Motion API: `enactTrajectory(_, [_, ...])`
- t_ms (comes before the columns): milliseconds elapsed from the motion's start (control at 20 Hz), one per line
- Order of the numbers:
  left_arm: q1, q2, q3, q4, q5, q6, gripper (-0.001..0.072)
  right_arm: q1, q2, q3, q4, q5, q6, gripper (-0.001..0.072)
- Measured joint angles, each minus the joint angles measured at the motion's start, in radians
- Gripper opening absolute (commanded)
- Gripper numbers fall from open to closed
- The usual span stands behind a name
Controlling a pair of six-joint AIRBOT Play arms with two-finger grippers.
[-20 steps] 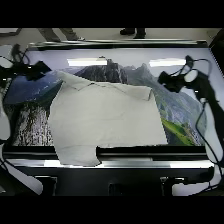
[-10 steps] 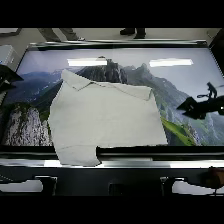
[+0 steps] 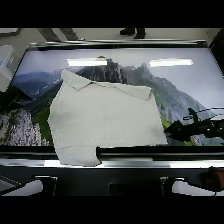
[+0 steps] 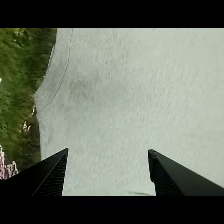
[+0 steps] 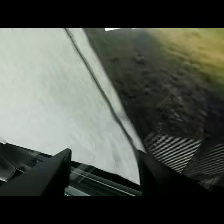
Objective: Fold the clothes and pants, and hang the long-sleeved shirts on hangers.
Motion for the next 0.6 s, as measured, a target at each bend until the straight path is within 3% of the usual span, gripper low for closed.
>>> enactTrajectory(550, [0.000, 0.017, -0.055, -0.011, 0.006, 0.035, 0.0572, -0.001, 0.024, -0.107, -0.048, -0.029, -0.032, 0.0471])
enactTrajectory(600, [0.000, 0.017, -0.055, -0.011, 0.007, 0.036, 0.0572, -0.001, 0.026, -0.109, -0.046, -0.033, -0.032, 0.0434])
